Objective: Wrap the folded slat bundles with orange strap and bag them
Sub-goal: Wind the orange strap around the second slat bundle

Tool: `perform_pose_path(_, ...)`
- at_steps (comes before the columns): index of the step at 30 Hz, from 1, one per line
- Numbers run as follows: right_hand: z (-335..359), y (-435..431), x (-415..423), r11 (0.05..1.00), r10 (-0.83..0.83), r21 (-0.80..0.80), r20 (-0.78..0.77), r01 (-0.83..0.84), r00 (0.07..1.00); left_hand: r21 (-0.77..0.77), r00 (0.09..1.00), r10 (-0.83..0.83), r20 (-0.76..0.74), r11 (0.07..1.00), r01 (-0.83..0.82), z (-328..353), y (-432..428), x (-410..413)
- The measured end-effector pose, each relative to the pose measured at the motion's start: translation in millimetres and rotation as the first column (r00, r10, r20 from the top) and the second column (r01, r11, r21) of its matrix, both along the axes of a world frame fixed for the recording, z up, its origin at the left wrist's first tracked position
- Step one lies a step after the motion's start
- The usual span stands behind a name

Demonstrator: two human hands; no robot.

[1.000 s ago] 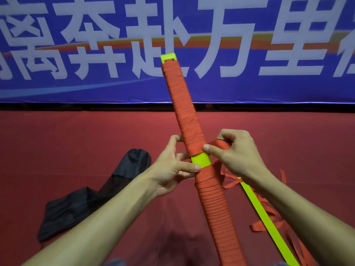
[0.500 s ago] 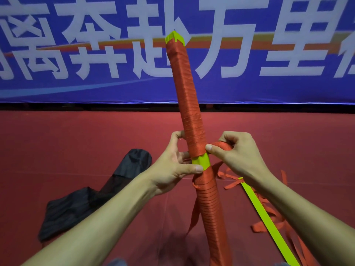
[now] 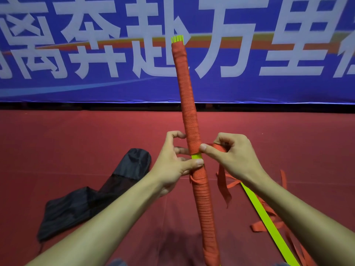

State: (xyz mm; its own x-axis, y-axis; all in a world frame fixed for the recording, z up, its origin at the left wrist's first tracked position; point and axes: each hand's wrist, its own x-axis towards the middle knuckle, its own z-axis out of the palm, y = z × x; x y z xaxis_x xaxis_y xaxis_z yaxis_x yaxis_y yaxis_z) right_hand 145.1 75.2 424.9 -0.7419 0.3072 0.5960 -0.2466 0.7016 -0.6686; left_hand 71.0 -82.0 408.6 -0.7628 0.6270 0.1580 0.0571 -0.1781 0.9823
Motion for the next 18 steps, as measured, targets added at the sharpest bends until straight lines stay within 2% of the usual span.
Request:
perform_pose_path(7, 0.8, -13.2, -1.2, 0.999, -0.015, 0.028, -0.040, 0.016, 0.999, 0.012, 0.998, 0.051, -0.033, 0.999, -0.050, 2.0, 6.7, 6.7)
perform_pose_path(14, 5.2, -16.8, 1.6, 1.000, 0.008, 0.029, -0.098, -0.005, 0.995, 0.100, 0.994, -0.100, 0.053, 0.991, 0.094, -1.0, 6.6, 3.6)
perform_pose_path(18, 2.3, -11.5, 2.3, 0.998, 0.005, 0.059, -0.089, 0.001, 0.996, 0.088, 0.988, -0.145, 0.049, 0.986, 0.140, -3.1, 2.0, -0.8)
